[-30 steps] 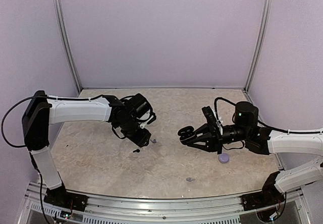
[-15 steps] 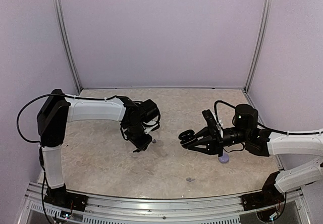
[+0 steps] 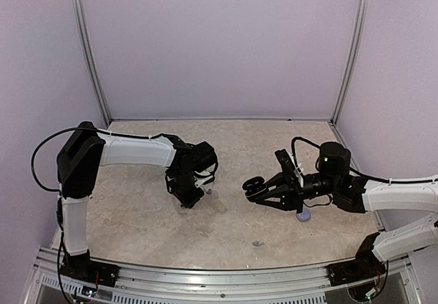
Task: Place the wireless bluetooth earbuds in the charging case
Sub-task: Pick up the right earbud from the center of the board, then adjust the right earbud at the center of the board.
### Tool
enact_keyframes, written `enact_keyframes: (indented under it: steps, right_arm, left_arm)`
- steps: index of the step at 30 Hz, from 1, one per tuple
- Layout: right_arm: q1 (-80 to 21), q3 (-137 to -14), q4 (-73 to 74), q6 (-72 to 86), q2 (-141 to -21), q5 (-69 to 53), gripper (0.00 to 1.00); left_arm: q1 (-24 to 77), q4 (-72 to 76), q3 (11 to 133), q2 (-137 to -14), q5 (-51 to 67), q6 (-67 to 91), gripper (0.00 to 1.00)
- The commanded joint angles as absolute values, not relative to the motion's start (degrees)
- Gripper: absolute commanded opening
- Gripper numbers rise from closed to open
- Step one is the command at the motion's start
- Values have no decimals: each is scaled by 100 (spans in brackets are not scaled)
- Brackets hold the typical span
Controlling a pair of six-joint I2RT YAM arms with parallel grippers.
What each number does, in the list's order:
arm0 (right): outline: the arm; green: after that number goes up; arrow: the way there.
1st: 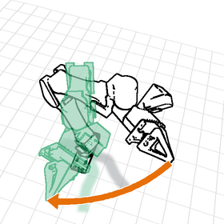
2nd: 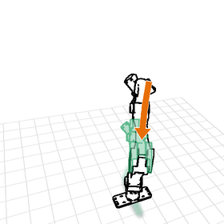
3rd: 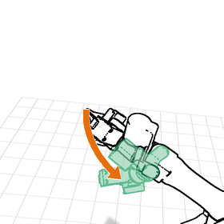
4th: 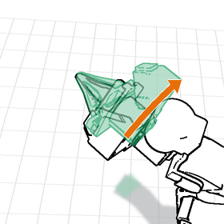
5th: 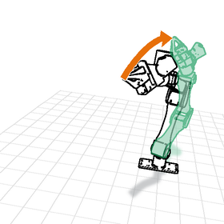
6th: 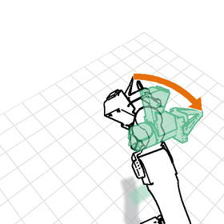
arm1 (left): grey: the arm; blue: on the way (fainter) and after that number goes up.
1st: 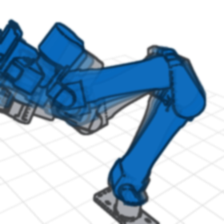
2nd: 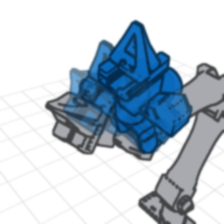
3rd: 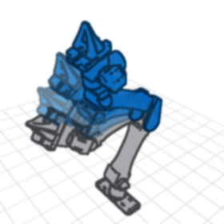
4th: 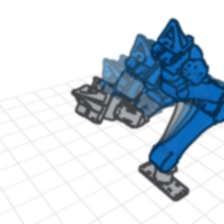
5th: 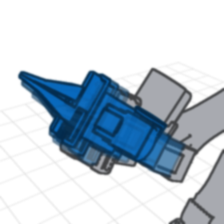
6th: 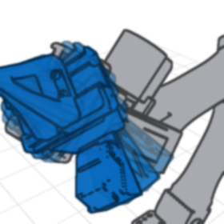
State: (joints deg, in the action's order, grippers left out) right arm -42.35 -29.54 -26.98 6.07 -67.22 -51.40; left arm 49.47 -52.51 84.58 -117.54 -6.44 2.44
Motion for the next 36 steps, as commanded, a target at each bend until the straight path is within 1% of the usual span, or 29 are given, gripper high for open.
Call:
enact_keyframes:
  steps: [1,8,14,20,29,34,36]
  right_arm:
    - [-4192,-2874,-2847,631,-6647,-5219,0]
    - [-4190,-2814,-2899,642,-6594,-5237,0]
    - [-4191,-2735,-3002,672,-6561,-5291,0]
    - [-4186,-2689,-3003,679,-6531,-5298,0]
    - [-4190,-2703,-2883,623,-6491,-5314,0]
    - [-4191,-2689,-2878,614,-6484,-5291,0]
    - [-4191,-2689,-2866,600,-6488,-5293,0]
  left_arm:
    - [4925,-5367,8371,-11791,-501,196,31]
    - [5163,-5435,7928,-11428,80,481,18]
    - [5507,-5576,7432,-10775,579,1014,17]
    - [5921,-5734,7004,-10439,643,1338,17]
    - [6250,-6087,7007,-10663,400,1315,18]
    - [6282,-6175,7250,-10832,298,1319,29]
    - [6294,-6216,7349,-10898,271,1306,33]
